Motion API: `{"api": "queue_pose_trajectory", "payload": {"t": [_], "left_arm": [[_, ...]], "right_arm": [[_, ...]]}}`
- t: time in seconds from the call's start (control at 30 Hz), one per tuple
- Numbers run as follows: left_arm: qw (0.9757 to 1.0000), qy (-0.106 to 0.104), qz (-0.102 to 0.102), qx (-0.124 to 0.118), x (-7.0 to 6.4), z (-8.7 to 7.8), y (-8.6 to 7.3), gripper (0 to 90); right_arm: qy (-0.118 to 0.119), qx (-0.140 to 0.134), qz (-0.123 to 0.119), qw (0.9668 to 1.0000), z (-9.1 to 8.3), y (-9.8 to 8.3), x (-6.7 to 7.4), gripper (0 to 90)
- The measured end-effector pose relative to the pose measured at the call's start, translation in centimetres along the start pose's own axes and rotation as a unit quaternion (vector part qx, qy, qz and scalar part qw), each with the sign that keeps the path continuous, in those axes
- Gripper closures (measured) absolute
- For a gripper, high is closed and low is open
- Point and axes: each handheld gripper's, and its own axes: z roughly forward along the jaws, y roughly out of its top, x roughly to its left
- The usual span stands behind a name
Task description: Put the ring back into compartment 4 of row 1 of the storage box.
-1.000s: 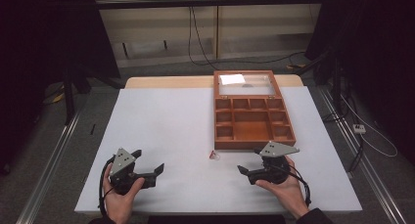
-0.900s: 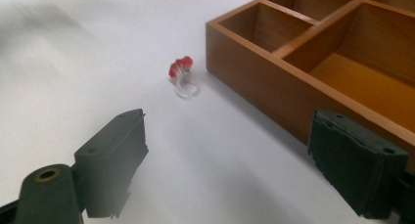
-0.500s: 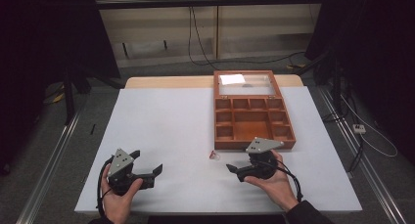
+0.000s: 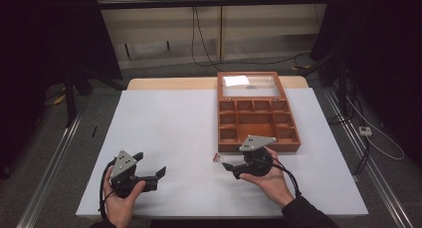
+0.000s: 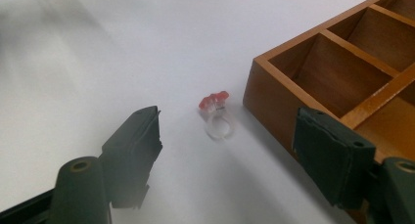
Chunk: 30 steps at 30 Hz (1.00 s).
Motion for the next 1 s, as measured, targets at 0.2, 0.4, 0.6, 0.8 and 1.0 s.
{"api": "queue_pose_trajectory", "payload": {"t": [0.2,0.4,0.6,0.8,1.0], "left_arm": [[1.0000,-0.003,0.002,0.000,0.0,0.1,0.1,6.3],[1.0000,-0.004,0.003,-0.001,-0.1,0.1,0.1,6.3],[1.0000,-0.005,0.003,0.000,-0.1,0.2,0.1,6.3],[1.0000,-0.005,0.002,0.000,-0.1,0.2,0.1,6.3],[1.0000,-0.007,0.003,-0.001,-0.1,0.3,0.1,6.3]], "right_arm": [[0.011,0.014,-0.008,0.9998,1.0,0.5,0.1,30.4],[0.015,0.023,-0.024,0.9993,2.0,1.1,0.3,37.1],[0.014,0.039,-0.037,0.9985,3.1,1.4,0.5,44.0],[0.018,0.044,-0.046,0.9978,3.8,1.9,0.4,49.3],[0.021,0.066,-0.052,0.9962,4.5,1.5,0.4,54.2]]}}
